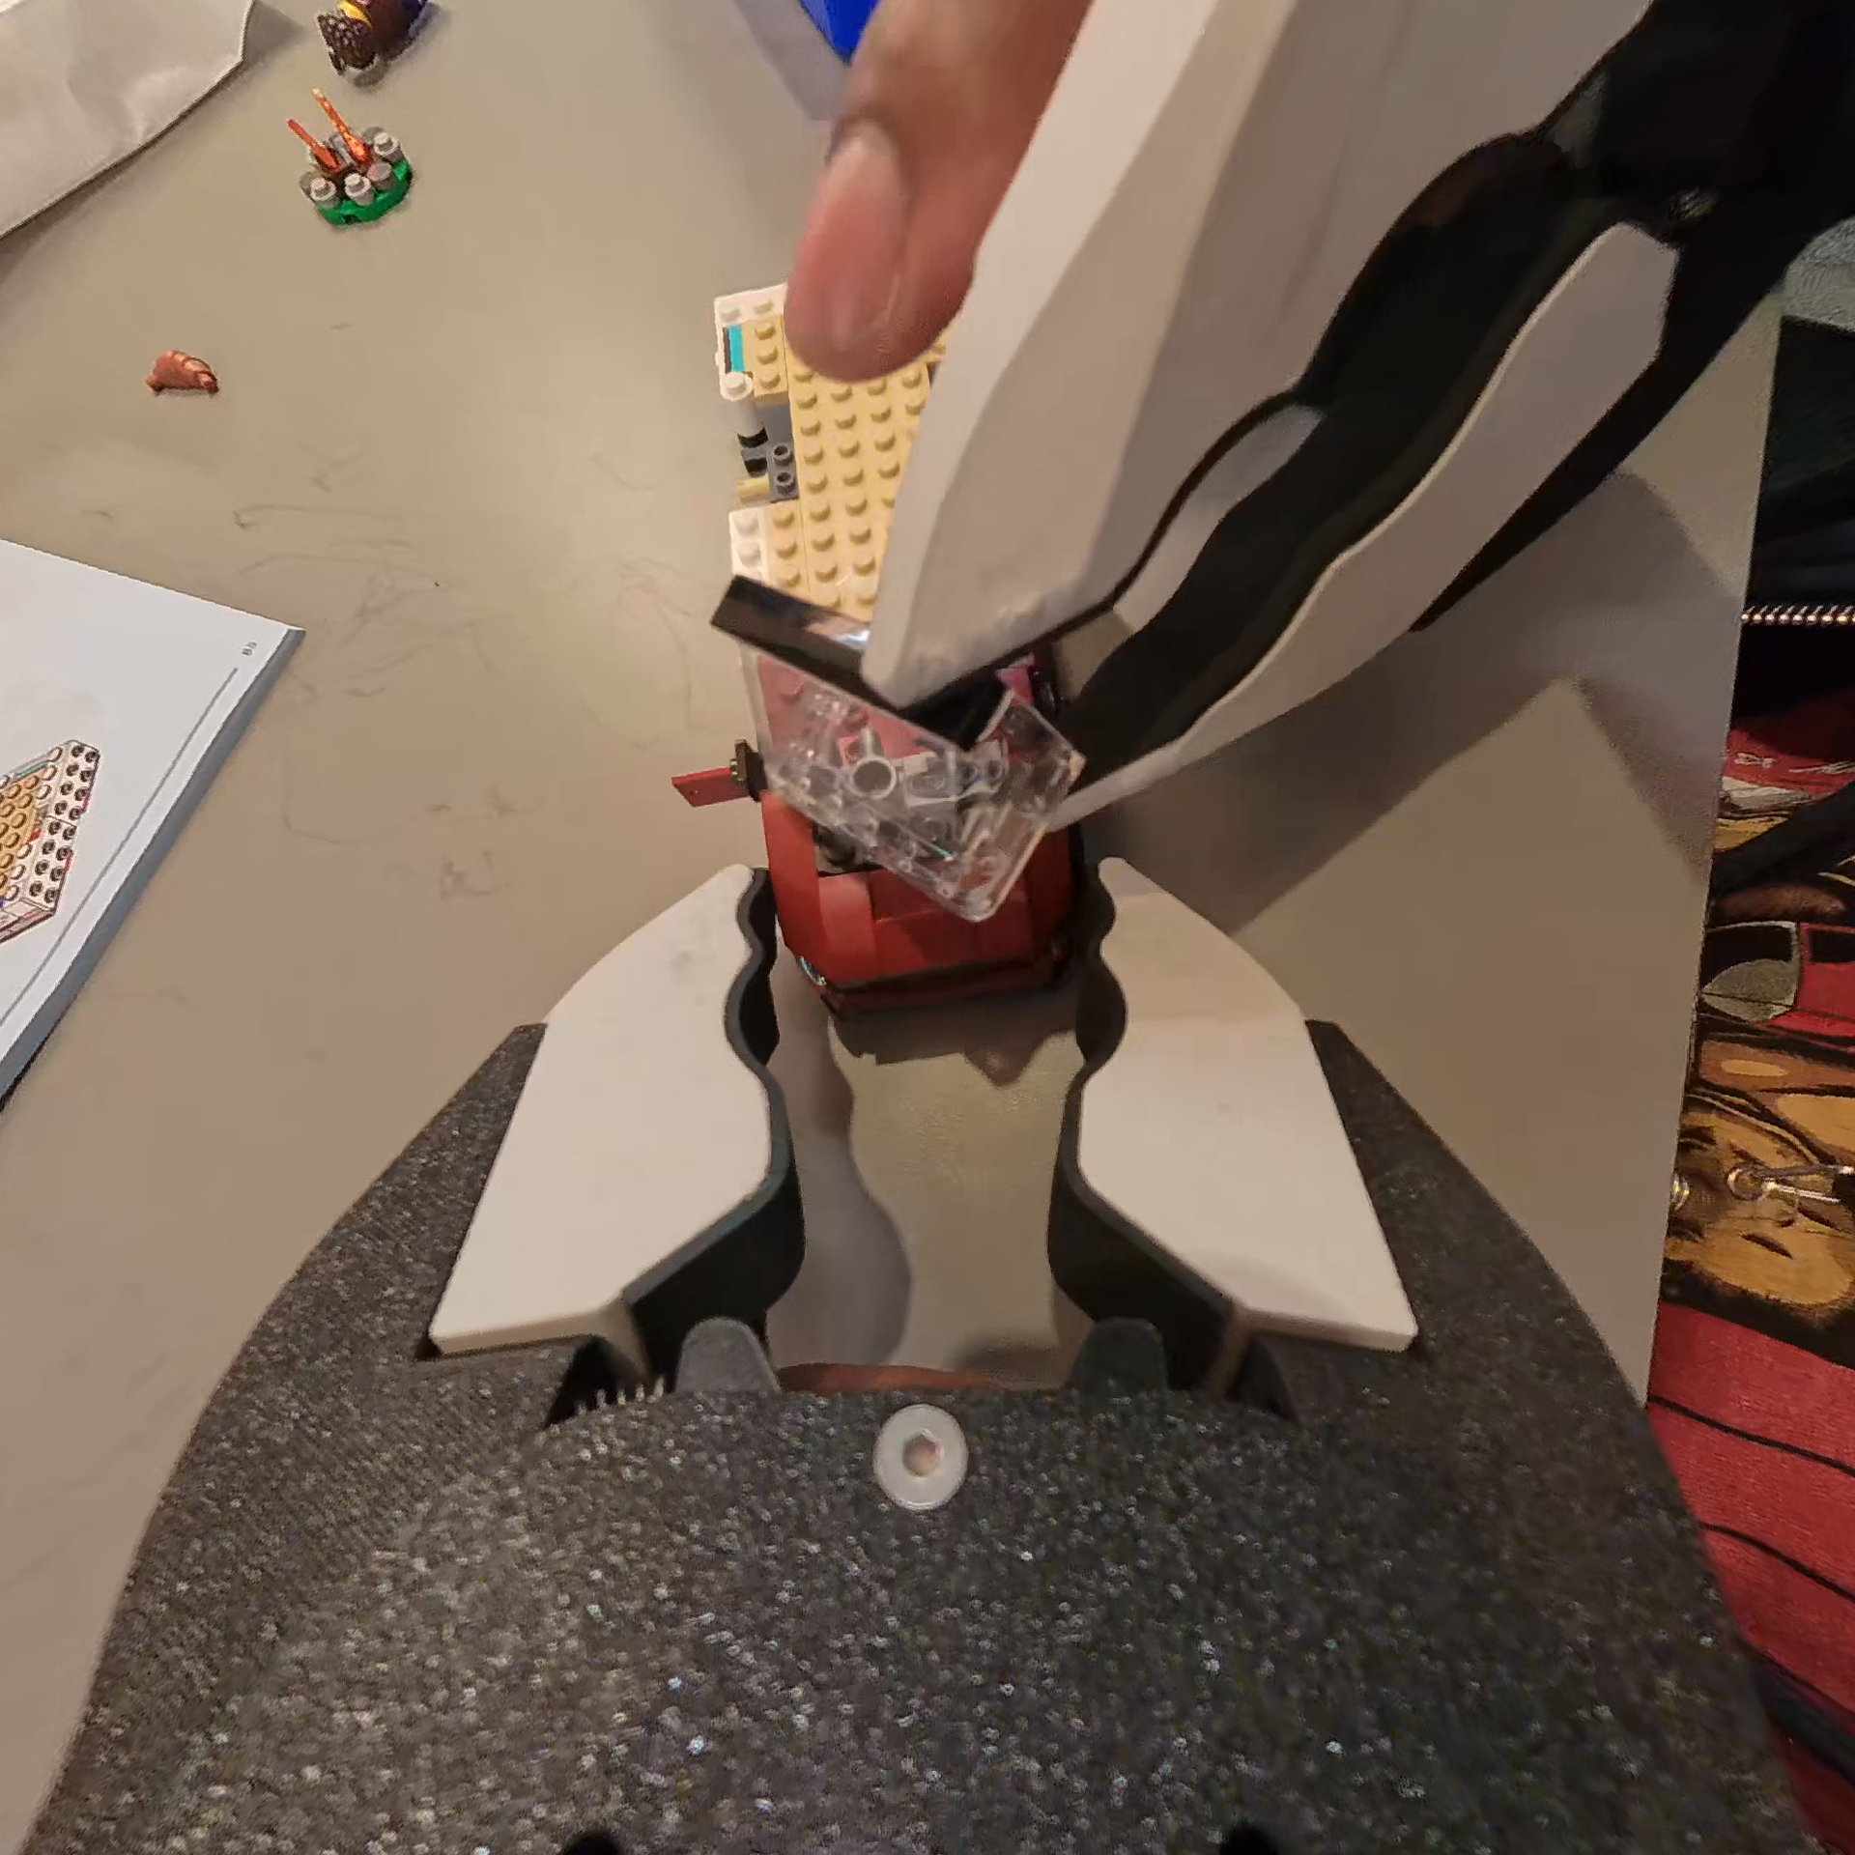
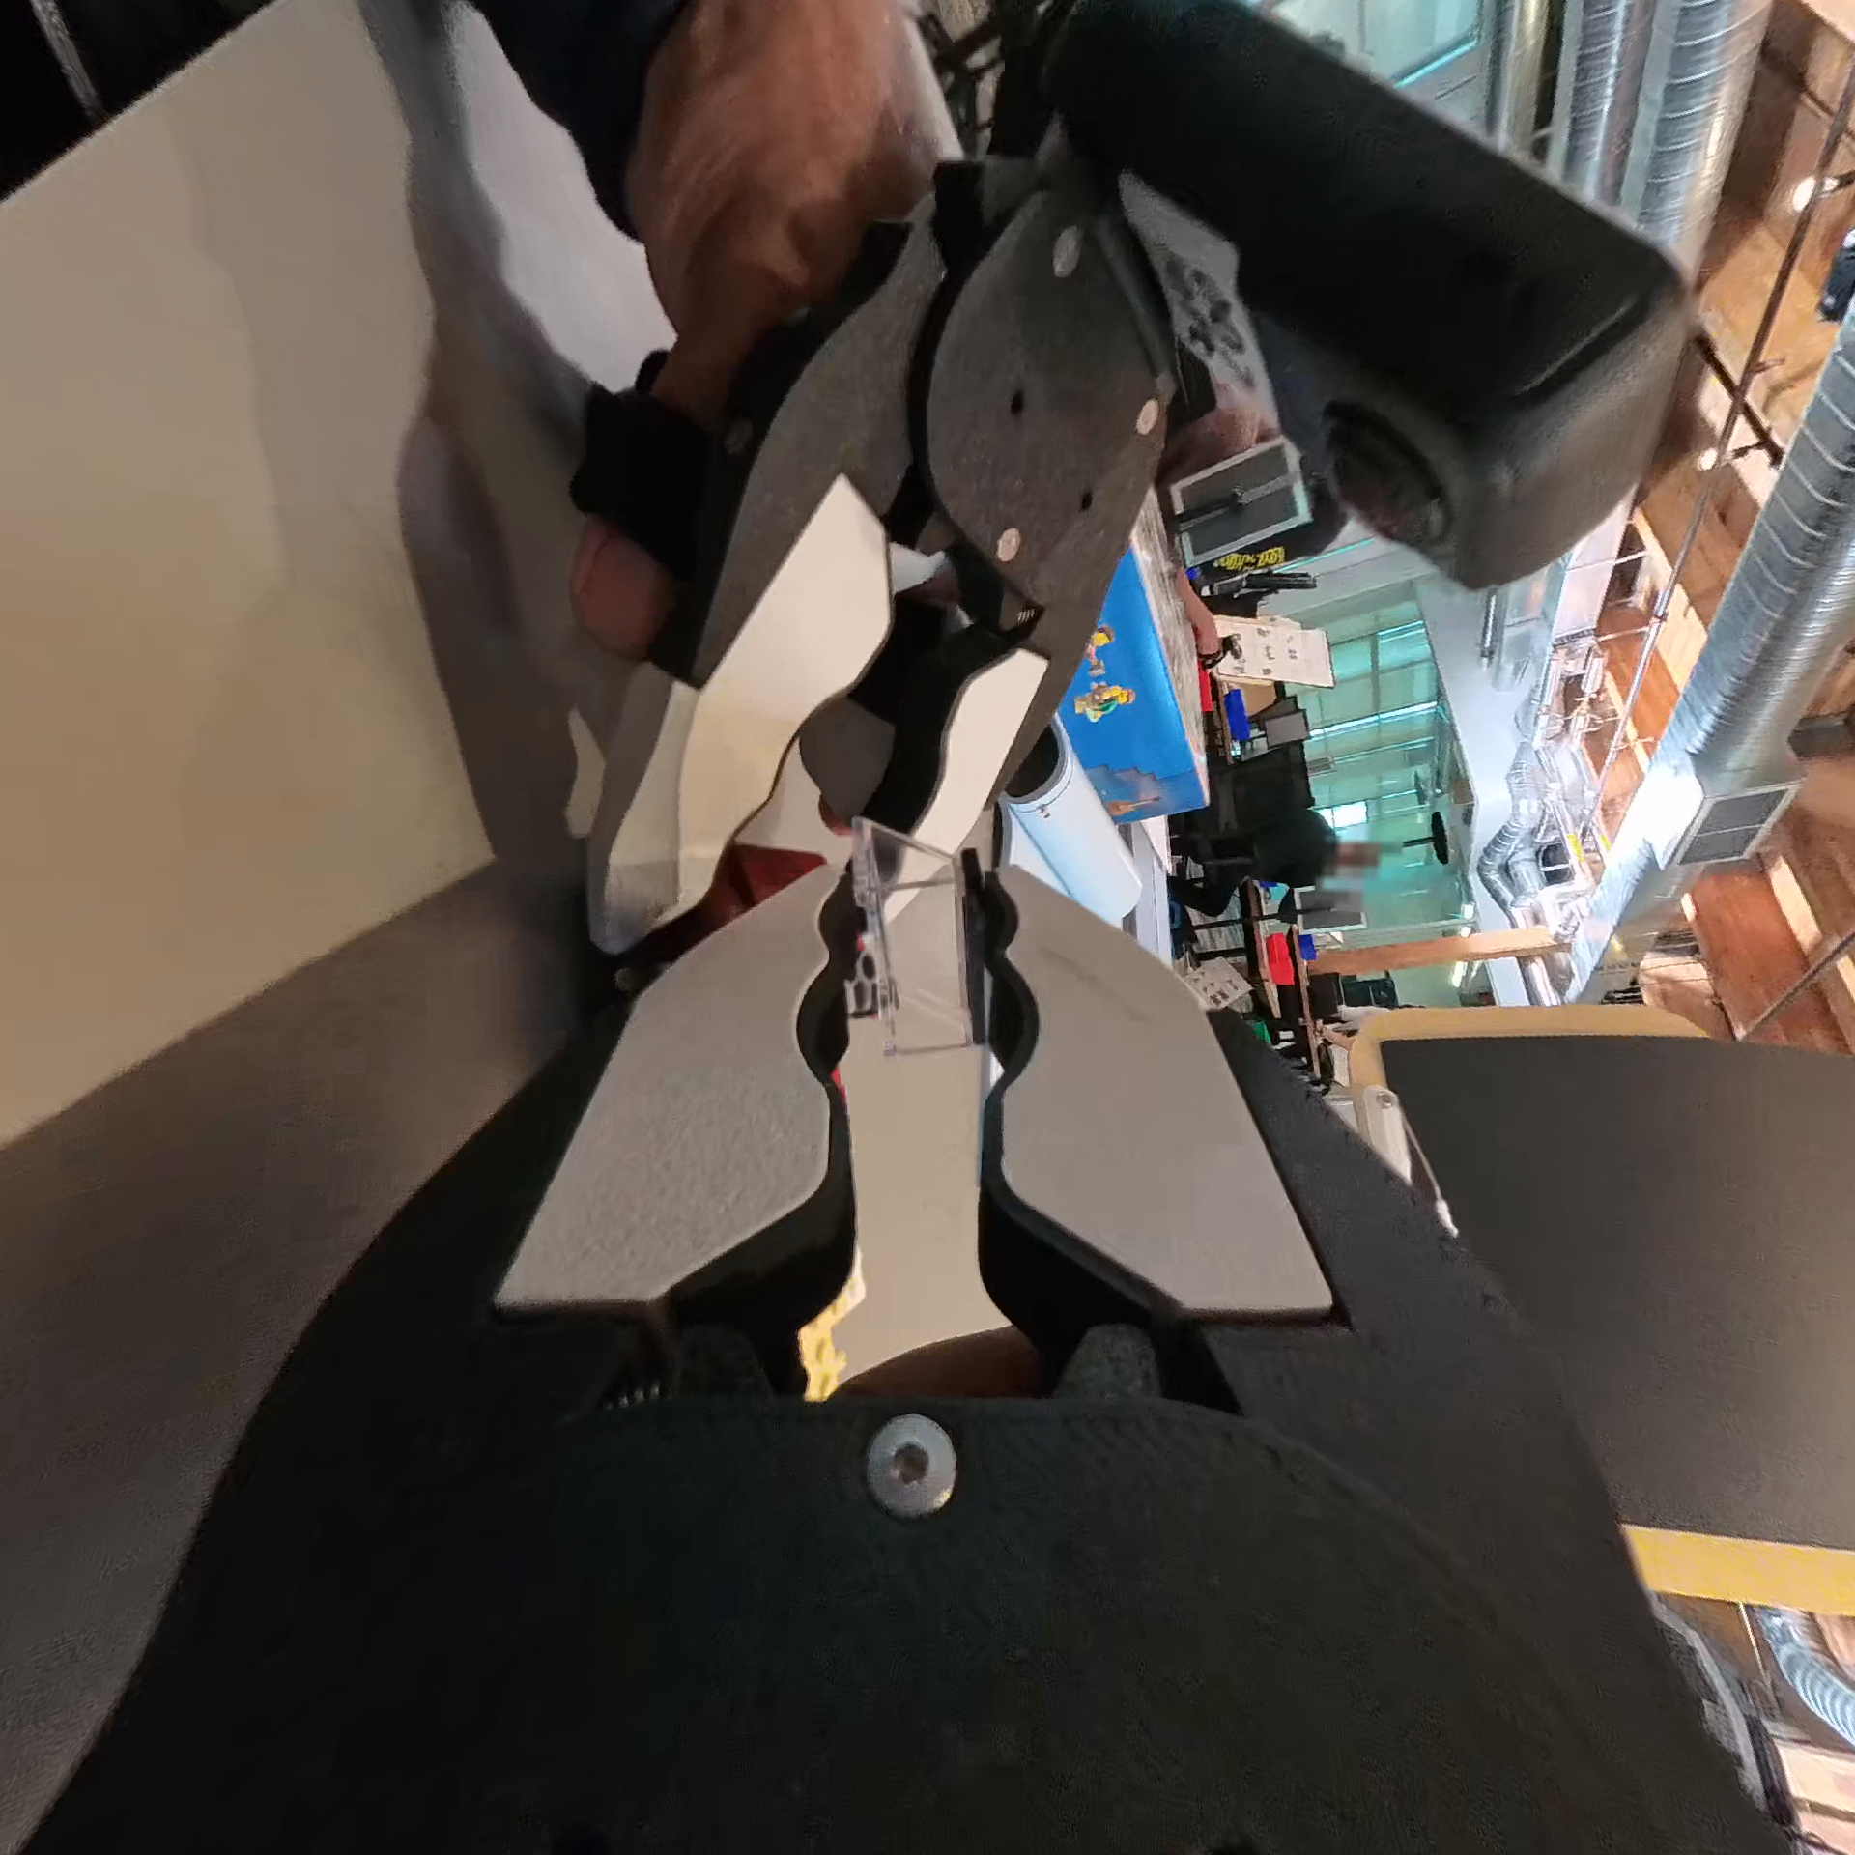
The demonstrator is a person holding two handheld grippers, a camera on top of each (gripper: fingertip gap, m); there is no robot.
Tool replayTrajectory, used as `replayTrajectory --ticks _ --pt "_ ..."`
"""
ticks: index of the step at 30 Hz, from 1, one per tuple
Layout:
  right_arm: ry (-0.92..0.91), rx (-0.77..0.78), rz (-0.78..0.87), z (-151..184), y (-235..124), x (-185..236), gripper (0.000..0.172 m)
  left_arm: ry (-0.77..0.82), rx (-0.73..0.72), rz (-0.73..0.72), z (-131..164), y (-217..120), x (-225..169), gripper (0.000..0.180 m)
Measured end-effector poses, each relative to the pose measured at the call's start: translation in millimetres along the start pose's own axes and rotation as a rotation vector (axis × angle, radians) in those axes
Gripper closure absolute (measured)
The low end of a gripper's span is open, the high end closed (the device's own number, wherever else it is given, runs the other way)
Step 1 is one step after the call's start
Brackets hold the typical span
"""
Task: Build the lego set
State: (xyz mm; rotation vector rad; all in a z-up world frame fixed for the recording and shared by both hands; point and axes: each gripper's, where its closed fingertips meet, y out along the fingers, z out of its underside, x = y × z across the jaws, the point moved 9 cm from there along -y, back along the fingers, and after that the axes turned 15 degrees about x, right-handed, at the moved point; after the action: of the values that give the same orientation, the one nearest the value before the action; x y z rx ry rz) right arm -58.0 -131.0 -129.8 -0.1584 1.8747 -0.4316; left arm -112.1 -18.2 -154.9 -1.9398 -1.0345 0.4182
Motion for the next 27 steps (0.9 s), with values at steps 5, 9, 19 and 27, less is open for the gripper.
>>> replayTrajectory --ticks 5,9,19,27 --pt "0.014 0.009 -0.03 7 -4 1 0.148 0.005 0.005 0.011 1 0 1 0.122" --pt "0.026 0.023 -0.087 11 -6 5 0.145 0.008 0.006 0.011 1 0 2 0.122" --pt "0.007 0.052 -0.223 12 -5 7 0.14 0.018 0.01 0.019 1 1 2 0.122" --pt "0.2 0.076 -0.338 20 -12 -3 0.137 0.02 0.006 0.025 2 1 3 0.122"
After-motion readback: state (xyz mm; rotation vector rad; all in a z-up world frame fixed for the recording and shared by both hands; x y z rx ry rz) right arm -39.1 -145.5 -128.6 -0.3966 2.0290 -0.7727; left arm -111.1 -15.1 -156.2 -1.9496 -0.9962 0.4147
